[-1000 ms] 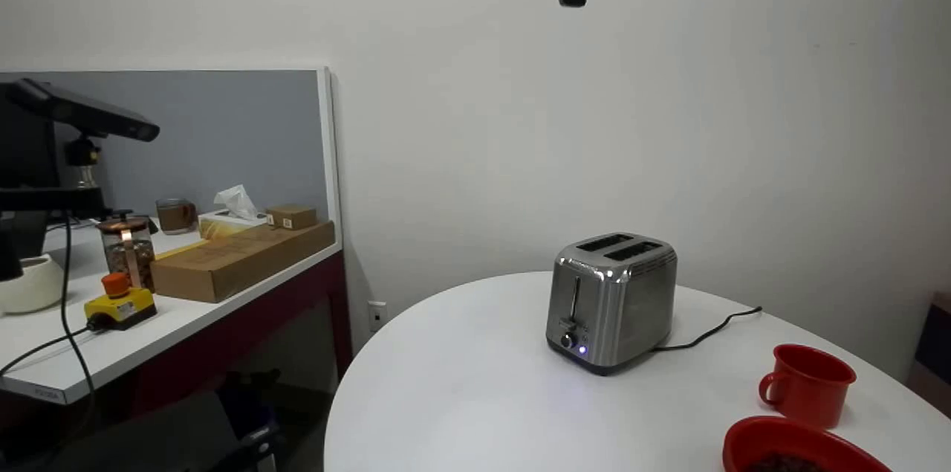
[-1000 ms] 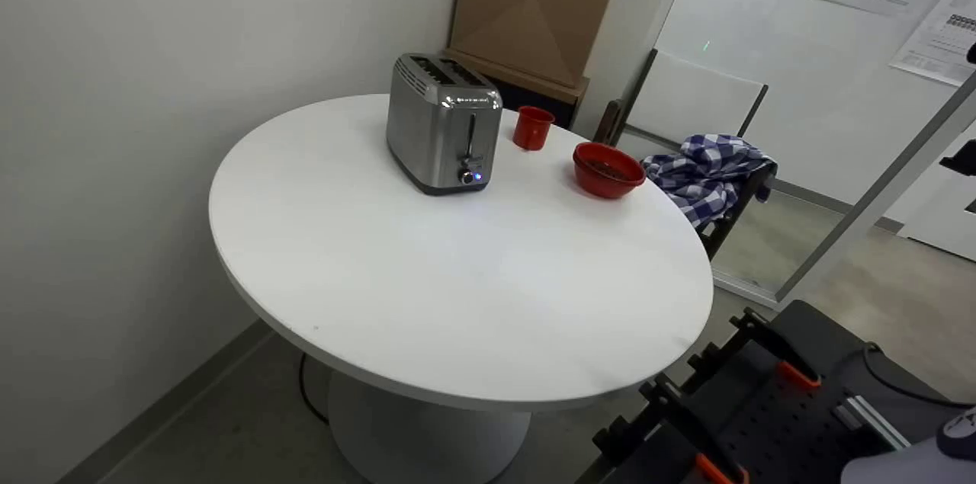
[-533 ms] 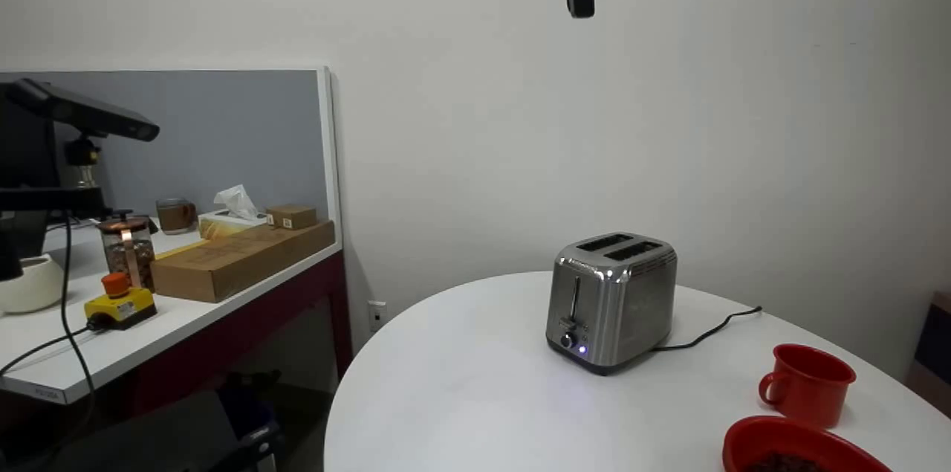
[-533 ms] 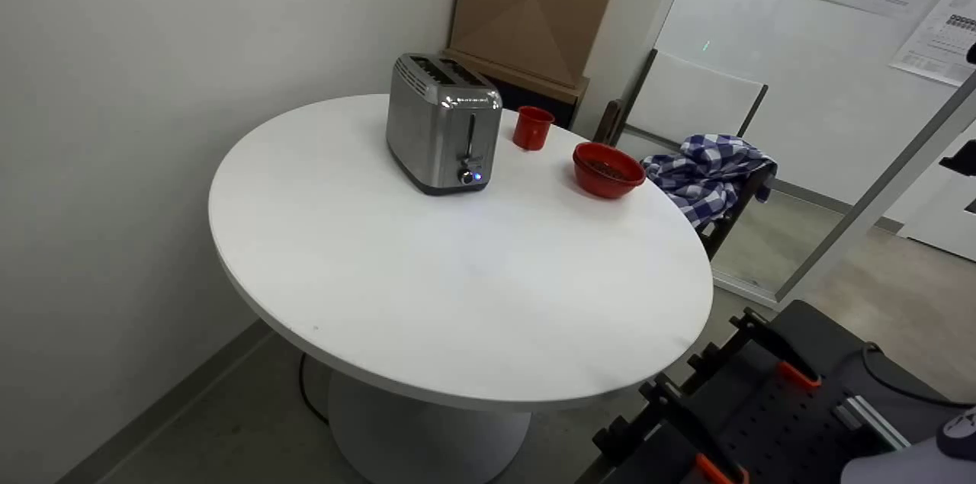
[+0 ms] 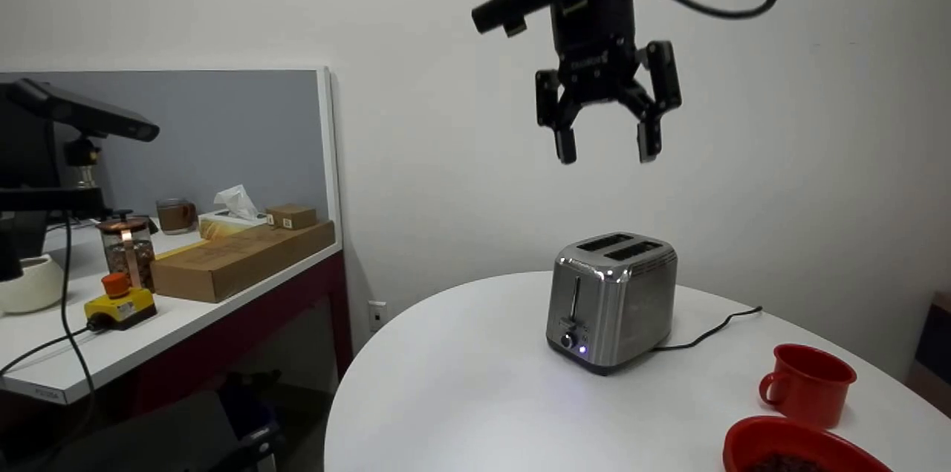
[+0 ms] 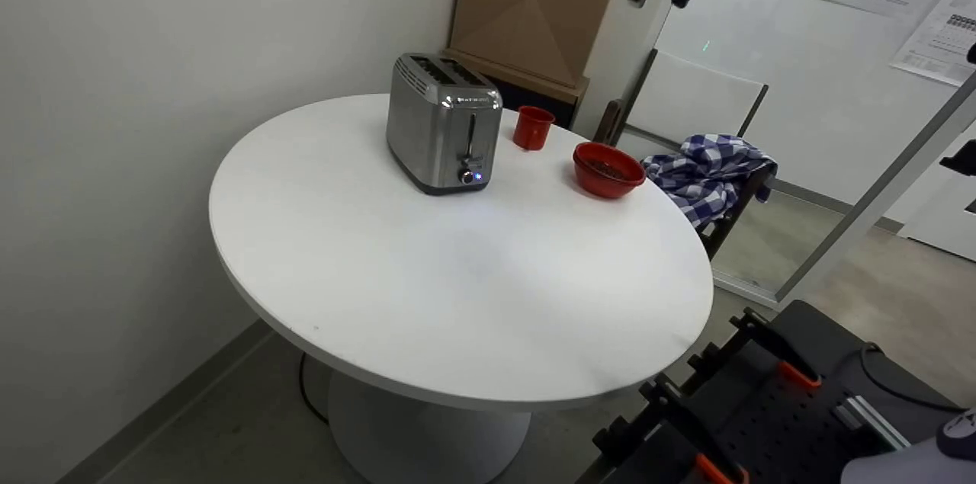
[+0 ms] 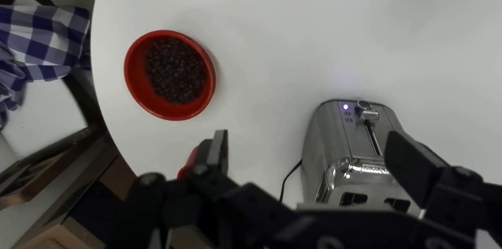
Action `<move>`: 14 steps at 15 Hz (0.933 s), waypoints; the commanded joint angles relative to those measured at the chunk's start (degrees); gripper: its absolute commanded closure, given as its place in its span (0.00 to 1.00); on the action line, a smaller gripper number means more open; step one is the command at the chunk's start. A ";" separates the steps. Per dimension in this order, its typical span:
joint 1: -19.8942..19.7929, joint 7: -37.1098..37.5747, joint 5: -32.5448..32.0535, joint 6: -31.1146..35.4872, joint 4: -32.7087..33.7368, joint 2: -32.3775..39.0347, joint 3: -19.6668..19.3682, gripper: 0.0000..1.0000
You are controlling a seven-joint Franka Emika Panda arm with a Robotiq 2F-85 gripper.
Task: Press the button on the toaster
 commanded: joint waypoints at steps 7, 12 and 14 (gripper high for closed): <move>1.78 13.45 -16.96 25.72 -0.49 21.05 -1.75 0.00; 5.88 28.27 -27.10 35.36 1.82 29.90 -6.93 0.00; 7.86 32.84 -29.29 37.00 3.13 32.88 -8.65 0.00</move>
